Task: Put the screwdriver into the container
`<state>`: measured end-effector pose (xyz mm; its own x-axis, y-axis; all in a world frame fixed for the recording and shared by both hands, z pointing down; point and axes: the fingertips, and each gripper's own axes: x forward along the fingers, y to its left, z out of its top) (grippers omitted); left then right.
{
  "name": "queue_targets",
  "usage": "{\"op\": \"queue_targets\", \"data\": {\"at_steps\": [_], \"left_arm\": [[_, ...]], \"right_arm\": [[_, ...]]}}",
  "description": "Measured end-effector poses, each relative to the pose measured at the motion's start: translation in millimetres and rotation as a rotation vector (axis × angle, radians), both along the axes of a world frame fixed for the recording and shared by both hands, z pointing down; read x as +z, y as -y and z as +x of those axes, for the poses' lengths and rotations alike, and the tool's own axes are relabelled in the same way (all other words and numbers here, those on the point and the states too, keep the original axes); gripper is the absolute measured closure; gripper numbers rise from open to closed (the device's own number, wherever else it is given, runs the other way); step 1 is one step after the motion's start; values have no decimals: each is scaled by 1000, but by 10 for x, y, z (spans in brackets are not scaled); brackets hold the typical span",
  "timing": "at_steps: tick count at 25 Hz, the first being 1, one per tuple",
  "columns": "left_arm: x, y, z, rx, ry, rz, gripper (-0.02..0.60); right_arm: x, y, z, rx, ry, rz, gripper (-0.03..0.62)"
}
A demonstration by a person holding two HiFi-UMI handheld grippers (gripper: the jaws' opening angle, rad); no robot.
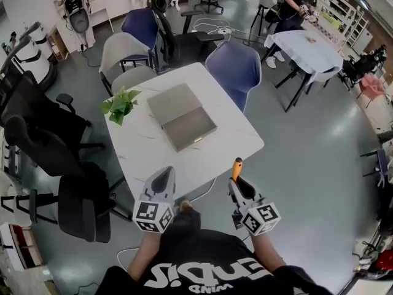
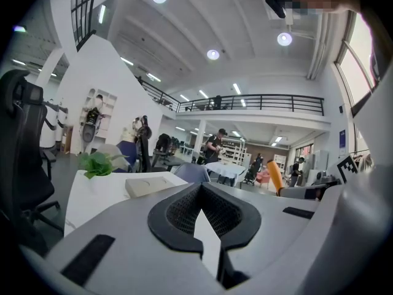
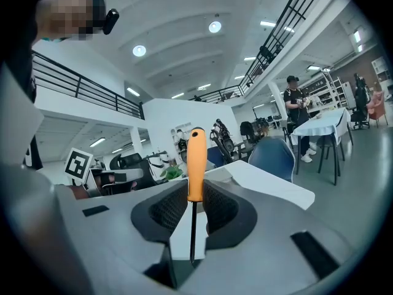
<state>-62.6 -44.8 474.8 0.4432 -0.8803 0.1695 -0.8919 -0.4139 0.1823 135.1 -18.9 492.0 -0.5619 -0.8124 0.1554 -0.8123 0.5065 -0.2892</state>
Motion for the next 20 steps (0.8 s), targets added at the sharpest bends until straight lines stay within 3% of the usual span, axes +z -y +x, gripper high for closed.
{"op": "queue_targets", "data": {"at_steps": [9,20], "left_arm": [[-36,813,-142,23,-13,-13,568],[-72,1212,-88,-27,-58,-39,568]], "right_arm": [[-59,894,-207,1,11,4,522],[-142,1465,-172,-62,-22,7,522]]}}
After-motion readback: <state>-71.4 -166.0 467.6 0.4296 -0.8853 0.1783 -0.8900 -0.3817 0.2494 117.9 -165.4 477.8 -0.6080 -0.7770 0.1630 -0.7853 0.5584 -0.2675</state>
